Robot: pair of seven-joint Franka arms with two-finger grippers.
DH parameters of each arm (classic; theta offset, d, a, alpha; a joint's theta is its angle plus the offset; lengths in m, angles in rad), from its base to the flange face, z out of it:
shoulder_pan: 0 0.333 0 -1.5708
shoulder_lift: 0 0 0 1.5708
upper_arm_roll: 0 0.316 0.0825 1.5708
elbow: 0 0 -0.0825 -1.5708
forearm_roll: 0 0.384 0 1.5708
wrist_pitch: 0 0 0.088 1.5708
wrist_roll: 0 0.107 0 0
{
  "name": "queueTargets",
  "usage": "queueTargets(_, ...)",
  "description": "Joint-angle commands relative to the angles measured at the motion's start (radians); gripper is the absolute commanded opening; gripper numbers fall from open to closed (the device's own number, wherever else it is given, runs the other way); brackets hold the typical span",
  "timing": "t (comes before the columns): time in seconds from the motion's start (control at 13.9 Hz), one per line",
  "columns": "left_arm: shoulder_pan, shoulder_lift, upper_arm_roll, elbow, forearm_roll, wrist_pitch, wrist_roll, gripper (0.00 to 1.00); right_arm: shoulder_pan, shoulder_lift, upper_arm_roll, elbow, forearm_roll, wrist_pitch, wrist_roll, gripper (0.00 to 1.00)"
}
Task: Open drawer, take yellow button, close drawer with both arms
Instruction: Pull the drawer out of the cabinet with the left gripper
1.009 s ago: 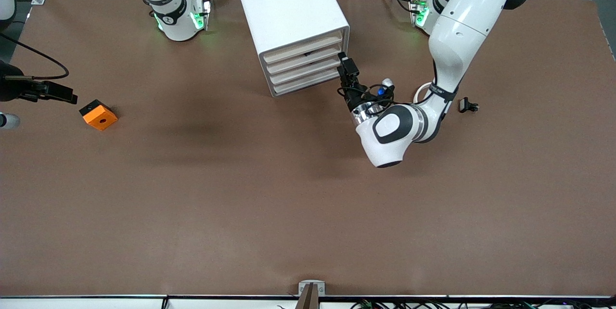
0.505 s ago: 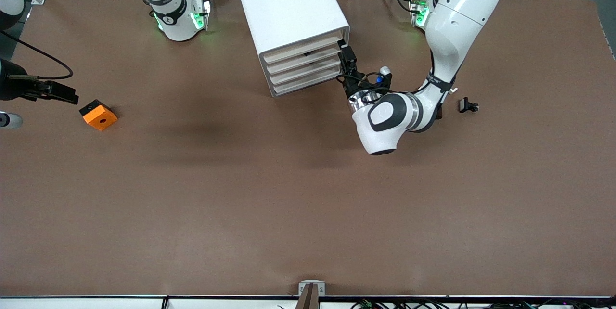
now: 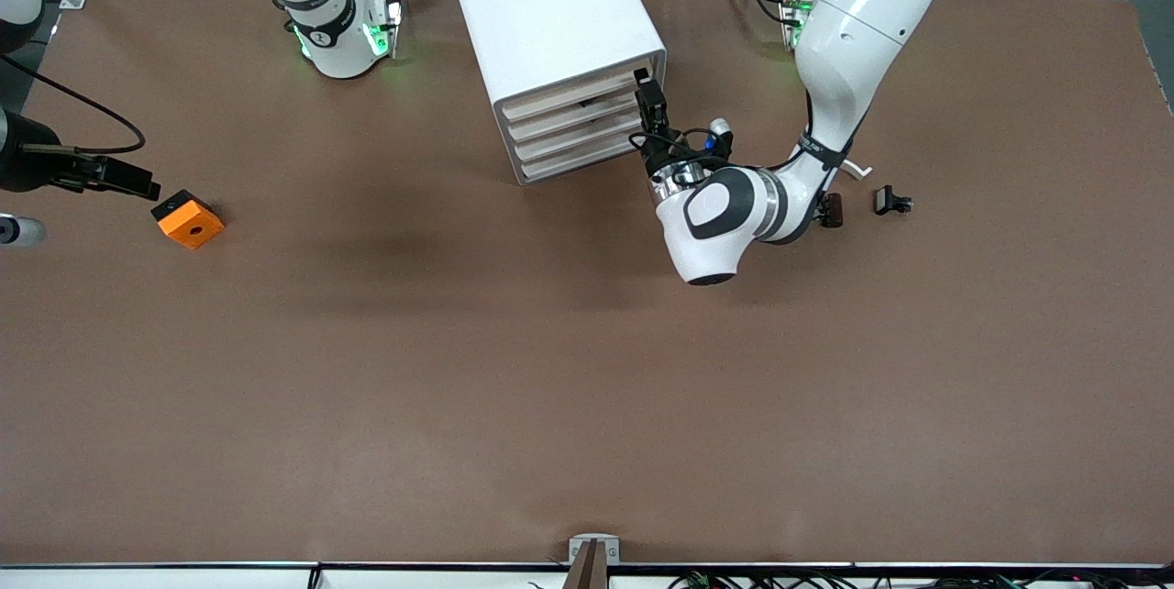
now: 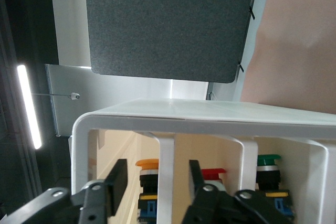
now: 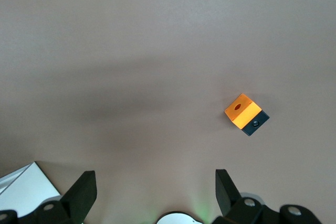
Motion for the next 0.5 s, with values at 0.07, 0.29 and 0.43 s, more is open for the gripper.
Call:
queueTargets(0.07,-0.029,-0.024,0.006,-0.035,-0.011,0.020,0.012,0.35,-0.023,0.011,0.001,0.017,0.023,-0.015,0.012,1.00)
queueTargets(0.29,-0.029,-0.024,0.006,-0.035,-0.011,0.027,0.023,0.15,-0.023,0.011,0.001,0.017,0.026,-0.015,0.011,1.00)
queueTargets(0.43,-0.028,-0.023,0.006,-0.033,-0.011,0.027,0.023,0.13,-0.024,0.011,0.001,0.017,0.028,-0.015,0.012,1.00)
